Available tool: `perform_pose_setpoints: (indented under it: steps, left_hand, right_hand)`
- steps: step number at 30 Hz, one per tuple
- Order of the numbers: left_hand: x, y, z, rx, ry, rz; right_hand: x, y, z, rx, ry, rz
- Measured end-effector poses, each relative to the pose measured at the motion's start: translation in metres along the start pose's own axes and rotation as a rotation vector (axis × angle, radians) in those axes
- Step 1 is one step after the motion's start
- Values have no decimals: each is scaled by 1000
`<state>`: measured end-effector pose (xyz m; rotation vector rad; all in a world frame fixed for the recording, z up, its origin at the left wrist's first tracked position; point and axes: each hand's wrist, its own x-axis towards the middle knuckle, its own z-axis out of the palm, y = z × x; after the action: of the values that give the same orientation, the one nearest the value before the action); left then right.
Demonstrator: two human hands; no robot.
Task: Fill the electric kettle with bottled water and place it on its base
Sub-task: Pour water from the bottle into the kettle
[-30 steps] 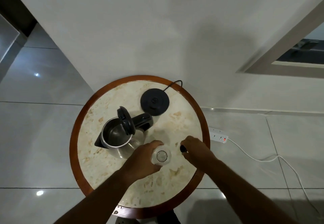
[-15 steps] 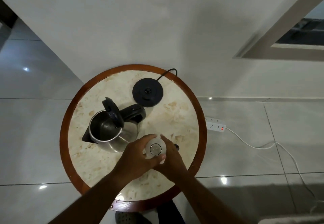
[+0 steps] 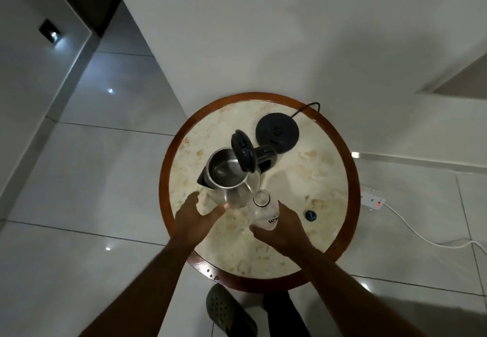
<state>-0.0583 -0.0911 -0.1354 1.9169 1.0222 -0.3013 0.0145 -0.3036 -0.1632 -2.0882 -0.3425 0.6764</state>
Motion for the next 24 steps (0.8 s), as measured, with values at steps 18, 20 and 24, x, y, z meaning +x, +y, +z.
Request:
perform_pose_setpoints:
  steps: [18, 20, 24]
  left_hand:
    - [44, 54, -62, 254, -134, 476]
    - [45, 54, -61, 262, -129, 472]
    - [44, 55, -60, 234, -136, 471]
  right_hand:
    - [3, -91, -49, -95, -547, 301]
    - [3, -95, -49, -109, -566, 349]
    - [7, -113, -52, -117, -528, 475]
